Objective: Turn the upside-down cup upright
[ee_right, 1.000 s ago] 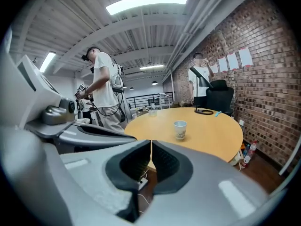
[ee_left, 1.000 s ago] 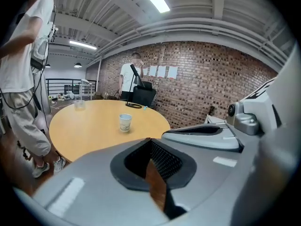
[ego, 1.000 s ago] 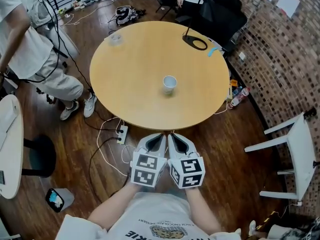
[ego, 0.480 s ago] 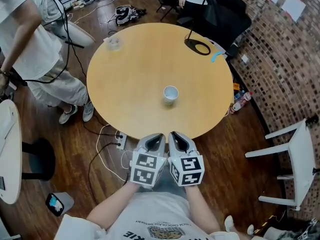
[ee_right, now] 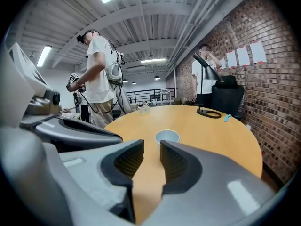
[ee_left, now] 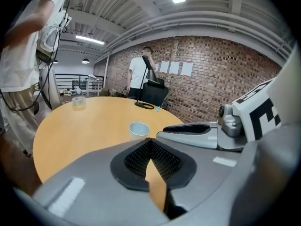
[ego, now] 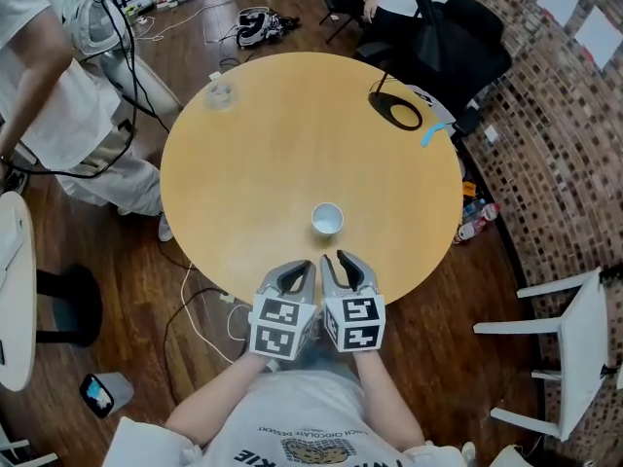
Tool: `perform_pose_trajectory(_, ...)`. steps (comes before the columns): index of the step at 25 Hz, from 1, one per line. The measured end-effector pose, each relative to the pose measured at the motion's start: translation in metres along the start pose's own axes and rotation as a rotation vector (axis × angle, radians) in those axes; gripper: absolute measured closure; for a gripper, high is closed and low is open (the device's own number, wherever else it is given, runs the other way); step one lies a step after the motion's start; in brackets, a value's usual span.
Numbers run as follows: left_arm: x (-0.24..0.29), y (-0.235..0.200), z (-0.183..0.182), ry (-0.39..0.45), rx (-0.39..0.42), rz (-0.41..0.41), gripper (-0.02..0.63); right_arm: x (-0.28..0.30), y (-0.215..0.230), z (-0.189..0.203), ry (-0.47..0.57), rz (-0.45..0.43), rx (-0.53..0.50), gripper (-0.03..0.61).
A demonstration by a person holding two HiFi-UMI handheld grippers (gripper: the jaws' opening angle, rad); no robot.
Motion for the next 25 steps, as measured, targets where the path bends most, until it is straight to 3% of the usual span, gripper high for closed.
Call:
perform_pose_trajectory(4, 0.025, -0.006, -0.011, 0.003, -0.018, -0.033, 0.612, 0.033, 0.022, 0.010, -0.045, -0.016, -0.004, 0.378)
perform_pose_trajectory(14, 0.052, -0.038, -0.017, 0.010, -0.057, -0.120, 0.612, 0.101, 0.040, 0.038, -0.119, -0.071, -0.003, 0.210)
perform_pose_trajectory(25, 0.066, -0.047, -0.017, -0.004, -0.081, -0.188, 0.612, 0.140, 0.046, 0.047, -0.123, -0.123, -0.059, 0.198)
Point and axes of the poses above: the fingertips, and each gripper's own axes: x forward along the fingers, y to its right, z out of its underside, the point moved 6 cm from there along -x, backward along the fingers, and after that the axes turned 12 degrees about -x, right-handed, at the moved point
